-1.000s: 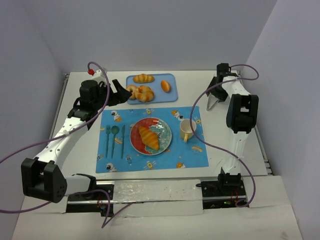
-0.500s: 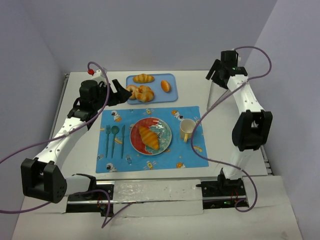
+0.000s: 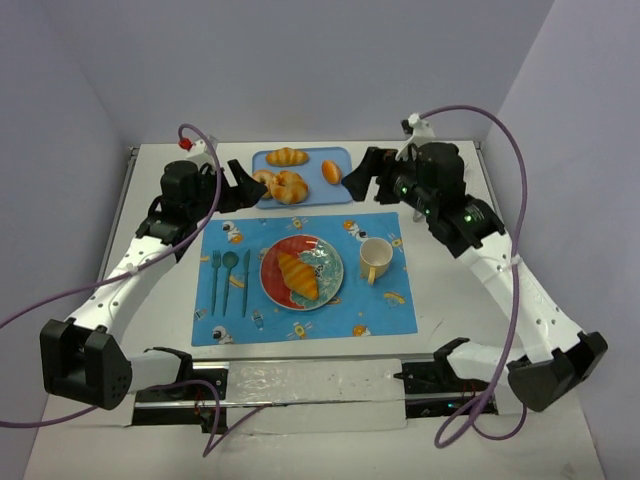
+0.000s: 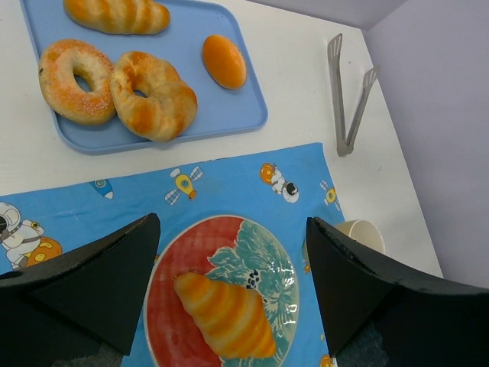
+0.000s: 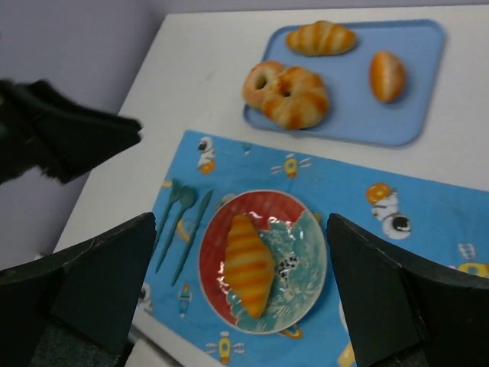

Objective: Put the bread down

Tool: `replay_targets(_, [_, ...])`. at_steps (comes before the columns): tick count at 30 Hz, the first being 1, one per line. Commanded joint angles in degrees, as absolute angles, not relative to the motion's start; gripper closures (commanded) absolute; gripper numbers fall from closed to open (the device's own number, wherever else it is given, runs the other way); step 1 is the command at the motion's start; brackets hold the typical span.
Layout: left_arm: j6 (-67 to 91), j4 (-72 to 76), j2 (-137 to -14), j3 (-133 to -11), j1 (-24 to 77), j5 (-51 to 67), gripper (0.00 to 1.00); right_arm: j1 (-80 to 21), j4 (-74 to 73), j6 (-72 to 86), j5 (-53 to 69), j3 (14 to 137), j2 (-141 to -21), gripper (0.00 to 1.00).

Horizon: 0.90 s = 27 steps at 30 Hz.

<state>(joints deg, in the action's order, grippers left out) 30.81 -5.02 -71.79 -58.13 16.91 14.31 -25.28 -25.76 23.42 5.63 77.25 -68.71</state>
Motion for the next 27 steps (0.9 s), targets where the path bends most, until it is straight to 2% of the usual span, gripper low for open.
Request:
replay_targets(1, [30.1,-4.7,-69.9,-61.3,17.5,14.9,0.13,-28.6,-20.4,22.1,10.4,73.6,-65.0,0.00])
replay_targets(9, [29.6,-5.1,-69.3,-61.6,18.7,14.8,0.13,-32.8,-17.3,21.8,11.4,67.6,-61.9,0.00])
replay_targets(27, [28.7,-5.6,-68.2,-61.6,20.4,13.5,0.12,-33.2,-15.2,22.3,11.0,64.2,-59.9,0.00])
